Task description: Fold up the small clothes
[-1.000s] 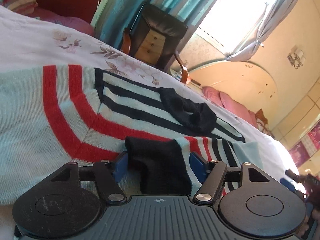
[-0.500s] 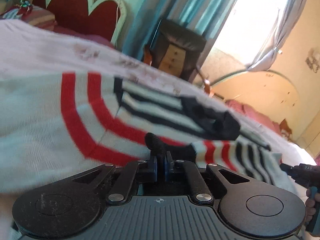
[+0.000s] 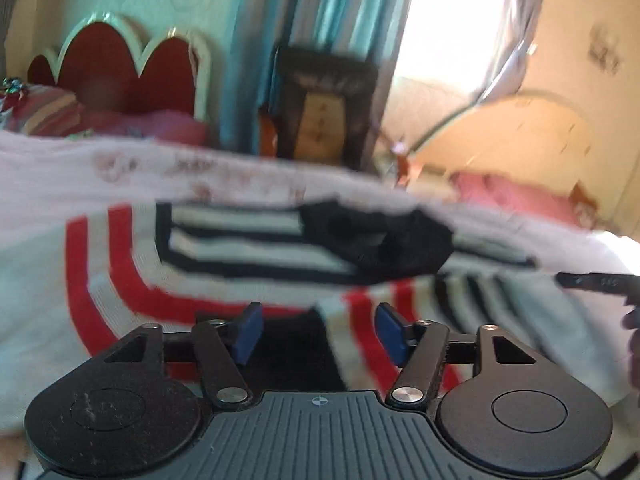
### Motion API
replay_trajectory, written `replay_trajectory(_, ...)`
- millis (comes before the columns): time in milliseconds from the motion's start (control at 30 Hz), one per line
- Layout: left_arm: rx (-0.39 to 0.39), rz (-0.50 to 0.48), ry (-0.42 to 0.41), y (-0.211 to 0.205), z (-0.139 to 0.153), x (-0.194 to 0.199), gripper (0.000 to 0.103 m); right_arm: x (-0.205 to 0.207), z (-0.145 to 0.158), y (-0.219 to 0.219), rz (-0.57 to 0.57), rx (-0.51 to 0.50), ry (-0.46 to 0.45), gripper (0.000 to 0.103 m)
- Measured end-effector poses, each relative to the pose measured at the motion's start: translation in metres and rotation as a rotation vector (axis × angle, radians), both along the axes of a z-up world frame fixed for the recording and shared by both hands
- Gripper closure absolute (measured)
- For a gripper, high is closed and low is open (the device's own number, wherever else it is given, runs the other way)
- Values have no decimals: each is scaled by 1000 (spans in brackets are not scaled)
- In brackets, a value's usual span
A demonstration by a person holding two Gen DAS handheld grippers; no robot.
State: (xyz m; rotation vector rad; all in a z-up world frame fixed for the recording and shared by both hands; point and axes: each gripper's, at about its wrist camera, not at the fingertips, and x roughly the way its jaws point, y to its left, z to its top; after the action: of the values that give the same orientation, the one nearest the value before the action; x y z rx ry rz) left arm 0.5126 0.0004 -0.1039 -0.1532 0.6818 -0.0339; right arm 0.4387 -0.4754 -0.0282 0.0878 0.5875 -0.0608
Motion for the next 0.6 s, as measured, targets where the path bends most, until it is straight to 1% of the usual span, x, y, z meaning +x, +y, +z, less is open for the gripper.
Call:
replay_trajectory(33,22,-5,-34,-4,-4,-3,34,7,-10,-2,-17,-22,41,97)
replay_trajectory(67,36,-8,-24,-8,-4,-4,34,5,-11,-4,-20,-21,16,97)
replay_trajectory(100,42,1,-22,-11,2,-7,34,5,-9,-4,-32,-34,27,93)
replay_trajectory(133,29,8,-35,-12,8,-12,34,2,-5,-2,-38,-39,39,88)
replay_trajectory(200,-14,22,-79,-11,14,-28,33,-15,6,-3,-7,8,-8,88)
replay_trajectory(267,-26,29,-58,-12,10,-33,31,-33,15,1,6,21,-38,86)
replay_trajectory(300,-25,31,-47,-13,5,-35,31,-45,17,4,23,43,-44,86)
replay_trajectory(333,-15,28,-33,-15,-2,-36,30,-57,19,8,42,60,-49,86)
replay_trajectory(400,45,5,-42,-21,-8,-39,30,-80,19,19,71,60,-49,86)
replay_trajectory(433,64,0,-38,-24,-7,-38,29,-88,17,24,100,56,-33,89)
replay_trajectory(467,68,1,-30,-25,-4,-37,29,-92,9,30,109,29,10,92)
replay_trajectory(500,54,6,-29,-24,1,-39,29,-91,-5,35,99,-17,84,91)
replay_trajectory(533,17,3,-53,-21,9,-44,29,-94,-11,35,84,-37,86,87)
replay_trajectory(567,-6,-2,-75,-18,14,-50,29,-97,-8,34,64,-21,82,88)
replay_trajectory(600,-13,-5,-77,-17,17,-55,29,-101,-2,34,55,0,74,89)
